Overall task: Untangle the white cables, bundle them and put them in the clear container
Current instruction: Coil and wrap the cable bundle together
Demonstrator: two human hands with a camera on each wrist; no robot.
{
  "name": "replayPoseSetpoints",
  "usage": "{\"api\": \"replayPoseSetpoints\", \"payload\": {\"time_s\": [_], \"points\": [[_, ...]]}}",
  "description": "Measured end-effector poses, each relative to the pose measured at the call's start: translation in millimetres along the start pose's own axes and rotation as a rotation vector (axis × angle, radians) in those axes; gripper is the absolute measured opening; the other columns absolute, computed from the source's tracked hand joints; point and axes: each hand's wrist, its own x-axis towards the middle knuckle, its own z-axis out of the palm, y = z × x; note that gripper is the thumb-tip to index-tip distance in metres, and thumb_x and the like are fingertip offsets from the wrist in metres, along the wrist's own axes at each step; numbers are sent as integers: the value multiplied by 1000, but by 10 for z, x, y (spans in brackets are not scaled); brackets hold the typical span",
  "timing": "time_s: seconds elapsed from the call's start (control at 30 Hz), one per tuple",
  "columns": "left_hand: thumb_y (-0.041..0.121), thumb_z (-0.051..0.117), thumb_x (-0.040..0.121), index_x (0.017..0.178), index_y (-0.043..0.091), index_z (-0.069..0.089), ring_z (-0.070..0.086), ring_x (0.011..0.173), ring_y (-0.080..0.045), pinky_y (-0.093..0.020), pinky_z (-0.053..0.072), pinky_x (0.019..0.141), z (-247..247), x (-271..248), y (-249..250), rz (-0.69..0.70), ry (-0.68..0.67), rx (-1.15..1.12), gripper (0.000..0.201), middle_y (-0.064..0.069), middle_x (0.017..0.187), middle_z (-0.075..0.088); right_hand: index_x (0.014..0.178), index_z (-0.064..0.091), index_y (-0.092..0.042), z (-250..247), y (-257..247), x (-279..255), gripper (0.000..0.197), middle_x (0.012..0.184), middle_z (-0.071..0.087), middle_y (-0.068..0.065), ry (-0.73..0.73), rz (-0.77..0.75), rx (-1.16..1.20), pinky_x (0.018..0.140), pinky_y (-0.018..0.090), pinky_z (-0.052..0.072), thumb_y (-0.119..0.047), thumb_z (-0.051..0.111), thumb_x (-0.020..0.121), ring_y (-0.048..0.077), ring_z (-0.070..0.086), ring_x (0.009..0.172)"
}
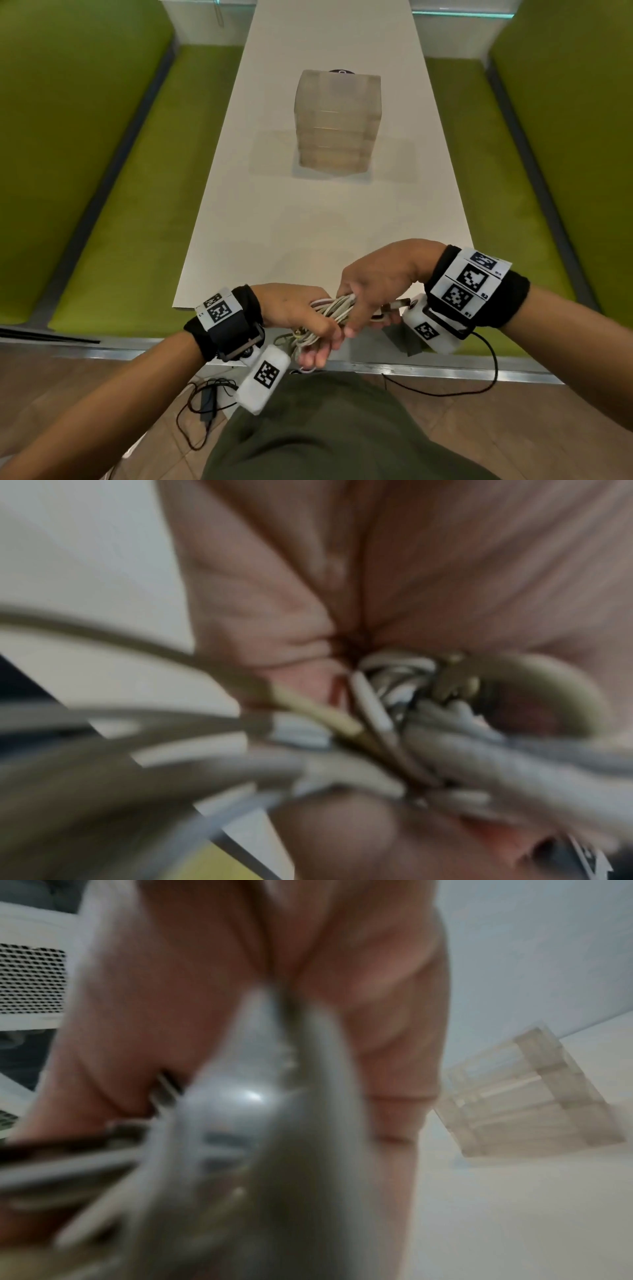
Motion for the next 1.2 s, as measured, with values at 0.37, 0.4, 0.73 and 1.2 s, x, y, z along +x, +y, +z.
{"api": "replayPoseSetpoints", "payload": {"time_s": [0.37,0.4,0.73,1.2], "points": [[11,49,93,73,10,59,49,37,-8,-18,40,38,-18,20,-22,5,55,109,22,2,50,58,97,64,2,36,78,47,40,63,62,8,33,-36,59,56,29,50,-34,71,82,20,56,50],[9,48,93,74,10,59,49,37,-8,-17,39,37,-25,21,-31,4,64,121,22,3,49,57,97,65,1,41,83,52,39,63,62,7,37,-31,58,56,29,50,-34,71,82,19,56,49],[31,57,86,74,13,60,46,37,-8,-17,34,38,-27,82,-77,18,134,166,21,4,49,55,76,59,-20,112,117,62,15,61,61,-1,165,-25,-39,51,24,46,-28,66,87,12,54,49],[67,55,80,89,19,63,53,48,-14,-22,46,48,-105,32,-96,209,226,119,49,-1,64,60,75,63,-23,-31,99,-26,14,56,57,2,204,-19,-52,47,25,48,-25,63,88,14,50,45]]}}
